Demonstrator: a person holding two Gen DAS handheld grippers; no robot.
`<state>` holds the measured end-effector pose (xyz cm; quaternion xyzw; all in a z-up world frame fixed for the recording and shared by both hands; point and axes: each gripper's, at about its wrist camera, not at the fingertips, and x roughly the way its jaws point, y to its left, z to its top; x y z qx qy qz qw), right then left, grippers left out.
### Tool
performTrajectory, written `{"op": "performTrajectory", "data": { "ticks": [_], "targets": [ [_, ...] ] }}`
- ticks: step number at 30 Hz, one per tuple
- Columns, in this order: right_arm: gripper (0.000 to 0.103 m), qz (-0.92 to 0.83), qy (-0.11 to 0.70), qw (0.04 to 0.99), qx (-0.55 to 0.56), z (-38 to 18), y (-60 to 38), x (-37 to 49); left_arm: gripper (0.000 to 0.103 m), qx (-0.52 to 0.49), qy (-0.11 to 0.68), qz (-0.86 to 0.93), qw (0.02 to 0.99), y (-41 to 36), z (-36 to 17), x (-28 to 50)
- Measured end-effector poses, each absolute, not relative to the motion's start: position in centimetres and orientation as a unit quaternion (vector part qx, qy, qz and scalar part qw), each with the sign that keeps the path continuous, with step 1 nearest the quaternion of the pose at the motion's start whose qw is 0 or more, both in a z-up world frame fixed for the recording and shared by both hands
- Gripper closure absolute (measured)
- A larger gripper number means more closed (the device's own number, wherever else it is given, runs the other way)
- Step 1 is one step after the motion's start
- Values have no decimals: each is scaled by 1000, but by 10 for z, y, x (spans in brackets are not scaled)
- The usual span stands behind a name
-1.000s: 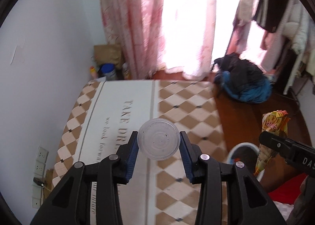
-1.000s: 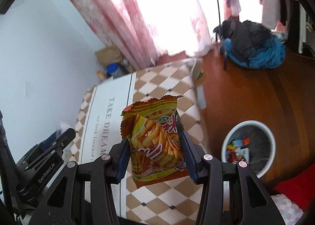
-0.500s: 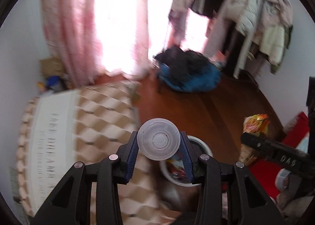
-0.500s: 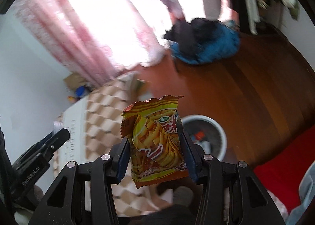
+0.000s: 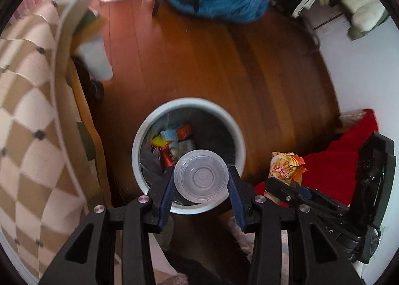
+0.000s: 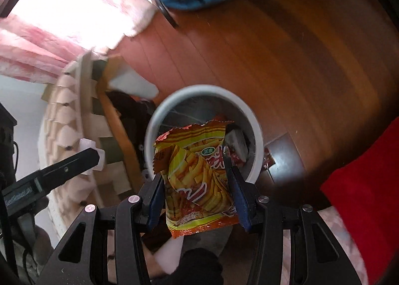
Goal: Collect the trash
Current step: 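Carry the orange bag and clear lid over the bin and open both tools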
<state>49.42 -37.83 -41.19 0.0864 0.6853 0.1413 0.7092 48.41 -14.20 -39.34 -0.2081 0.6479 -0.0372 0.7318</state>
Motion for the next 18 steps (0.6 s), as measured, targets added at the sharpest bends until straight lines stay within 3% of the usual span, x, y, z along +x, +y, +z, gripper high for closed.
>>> {"op": "performTrajectory", "data": {
  "ticks": [1, 3, 5, 9, 12, 18],
  "targets": [
    [51, 144, 691, 703, 87, -424, -377, 498, 49, -206, 655, -34, 726, -142, -402, 487],
    [42, 142, 704, 690, 92, -446, -375, 504, 24, -206, 661, -27, 721, -143, -412, 490],
    [31, 143, 712, 679, 106, -461, -375, 507, 15, -204, 666, -17, 717, -139, -420, 490],
    [6, 143, 716, 674, 107, -475, -371, 509, 5, -187, 671, 4, 717, -133, -424, 483],
    [0, 132, 716, 678, 100, -474, -375, 507, 5, -163, 664, 24, 729, -128, -419, 478],
    [0, 96, 709, 697, 58, -456, -377, 495, 5, -93, 647, 64, 754, -128, -406, 458]
  ]
}}
